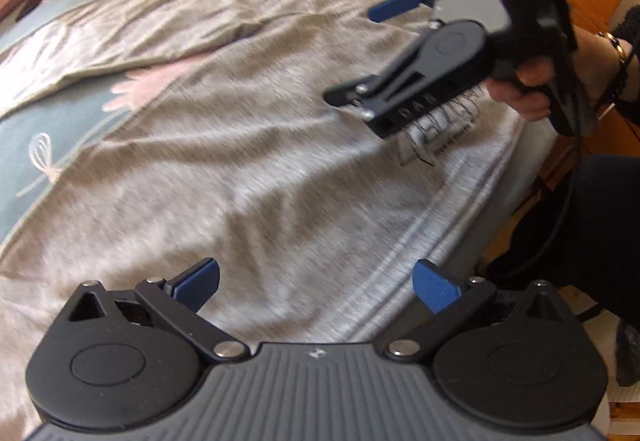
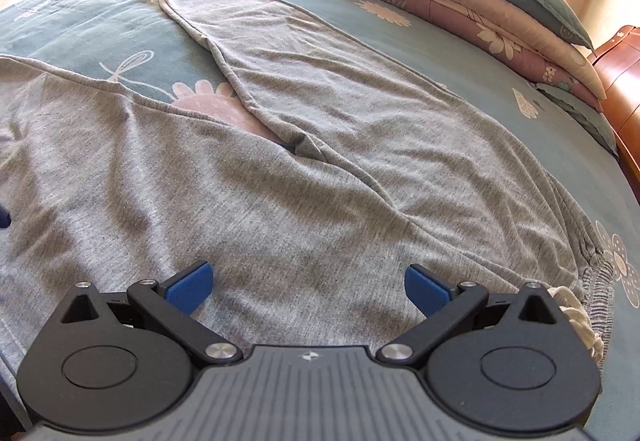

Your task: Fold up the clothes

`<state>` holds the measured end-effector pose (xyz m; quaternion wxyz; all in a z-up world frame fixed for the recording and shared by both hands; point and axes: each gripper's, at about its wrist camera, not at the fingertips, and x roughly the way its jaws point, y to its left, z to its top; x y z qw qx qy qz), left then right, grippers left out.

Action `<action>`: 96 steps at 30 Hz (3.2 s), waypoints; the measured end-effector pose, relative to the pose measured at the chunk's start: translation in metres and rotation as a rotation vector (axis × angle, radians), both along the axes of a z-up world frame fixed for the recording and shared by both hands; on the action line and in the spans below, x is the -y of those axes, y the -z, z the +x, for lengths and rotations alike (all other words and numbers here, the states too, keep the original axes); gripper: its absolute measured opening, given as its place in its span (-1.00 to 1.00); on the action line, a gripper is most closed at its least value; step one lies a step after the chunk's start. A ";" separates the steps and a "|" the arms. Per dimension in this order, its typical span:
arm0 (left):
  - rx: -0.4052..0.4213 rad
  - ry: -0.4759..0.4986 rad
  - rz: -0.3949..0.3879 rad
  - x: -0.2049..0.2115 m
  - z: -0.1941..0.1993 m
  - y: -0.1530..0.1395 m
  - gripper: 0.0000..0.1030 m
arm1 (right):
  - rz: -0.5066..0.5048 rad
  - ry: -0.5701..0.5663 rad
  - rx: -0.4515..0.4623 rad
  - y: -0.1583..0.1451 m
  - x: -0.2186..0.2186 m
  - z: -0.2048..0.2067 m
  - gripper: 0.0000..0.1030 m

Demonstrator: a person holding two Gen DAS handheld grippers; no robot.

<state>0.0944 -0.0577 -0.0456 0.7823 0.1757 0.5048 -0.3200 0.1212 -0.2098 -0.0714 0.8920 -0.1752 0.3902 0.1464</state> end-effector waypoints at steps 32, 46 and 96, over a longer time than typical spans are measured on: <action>0.584 -0.209 0.036 -0.009 -0.076 -0.038 0.98 | 0.526 0.156 0.145 -0.010 0.052 -0.048 1.00; 0.800 0.117 0.328 0.008 -0.145 0.012 0.99 | 0.446 -0.025 0.398 -0.071 0.049 -0.144 1.00; 0.506 -0.107 -0.053 -0.041 -0.089 -0.010 0.98 | 0.188 -0.085 0.212 -0.038 0.002 -0.099 0.68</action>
